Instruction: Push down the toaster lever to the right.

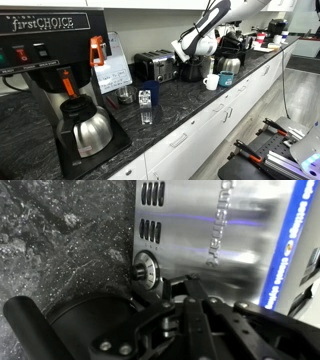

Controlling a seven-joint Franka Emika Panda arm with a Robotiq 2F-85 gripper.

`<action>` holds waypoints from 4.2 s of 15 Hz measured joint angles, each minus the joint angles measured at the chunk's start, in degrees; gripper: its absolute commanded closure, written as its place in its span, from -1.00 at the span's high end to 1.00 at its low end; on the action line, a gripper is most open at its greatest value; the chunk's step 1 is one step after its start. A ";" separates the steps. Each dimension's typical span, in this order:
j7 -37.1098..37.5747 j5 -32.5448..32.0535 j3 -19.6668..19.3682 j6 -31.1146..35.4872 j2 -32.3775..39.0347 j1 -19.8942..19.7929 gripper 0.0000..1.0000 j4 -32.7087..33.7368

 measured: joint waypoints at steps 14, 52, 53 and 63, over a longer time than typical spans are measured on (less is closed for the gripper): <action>0.15 1.40 1.42 0.01 1.68 -1.11 -1.00 0.22; -8.29 2.87 23.64 2.66 1.22 -21.52 -1.00 -1.22; -8.48 2.87 24.54 2.66 1.21 -22.09 -1.00 -1.20; -11.55 3.03 35.95 2.39 -2.50 -30.58 -1.00 -1.14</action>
